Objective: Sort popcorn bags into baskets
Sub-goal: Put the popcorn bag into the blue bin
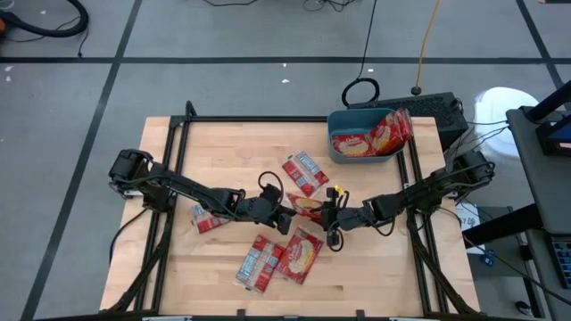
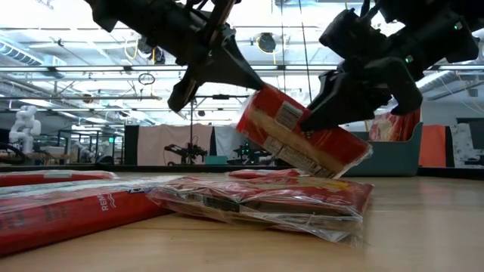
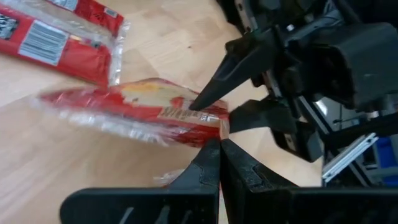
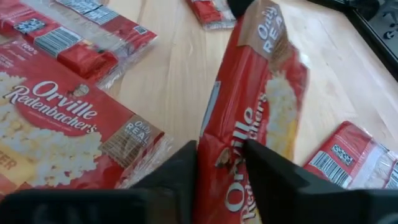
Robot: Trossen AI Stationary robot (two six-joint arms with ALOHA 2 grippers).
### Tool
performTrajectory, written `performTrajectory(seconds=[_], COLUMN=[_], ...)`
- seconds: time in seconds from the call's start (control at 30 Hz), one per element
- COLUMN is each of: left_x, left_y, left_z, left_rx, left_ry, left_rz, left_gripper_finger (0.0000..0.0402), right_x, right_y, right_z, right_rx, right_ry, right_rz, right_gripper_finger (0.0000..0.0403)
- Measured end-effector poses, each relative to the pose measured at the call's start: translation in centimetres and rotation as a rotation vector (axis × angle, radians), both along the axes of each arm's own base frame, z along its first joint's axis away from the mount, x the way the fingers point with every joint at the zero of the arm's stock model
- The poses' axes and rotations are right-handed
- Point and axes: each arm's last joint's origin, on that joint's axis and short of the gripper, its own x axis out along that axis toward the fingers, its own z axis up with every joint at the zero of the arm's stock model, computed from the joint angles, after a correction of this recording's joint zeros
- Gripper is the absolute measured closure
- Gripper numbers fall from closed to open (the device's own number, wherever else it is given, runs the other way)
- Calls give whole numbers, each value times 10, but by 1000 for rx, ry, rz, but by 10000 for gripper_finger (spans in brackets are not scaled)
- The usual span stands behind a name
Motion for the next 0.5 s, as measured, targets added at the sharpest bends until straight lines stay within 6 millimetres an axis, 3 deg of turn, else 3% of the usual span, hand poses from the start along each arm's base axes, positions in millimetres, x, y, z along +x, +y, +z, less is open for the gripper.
performTrajectory(seconds=[0.27, 0.5], left_x=[2, 6], left_y=[-3, -7], left_z=[5, 15], left_rx=[-90, -245], left_ry=[-48, -147], left_rz=[-58, -130], left_gripper_finger=[370, 260], right_x=[-3, -14], right_y=[0, -3], right_z=[9, 30], right_rx=[74, 112], right_ry=[-34, -63], right_rz=[-30, -36], right_gripper_finger=[382, 386])
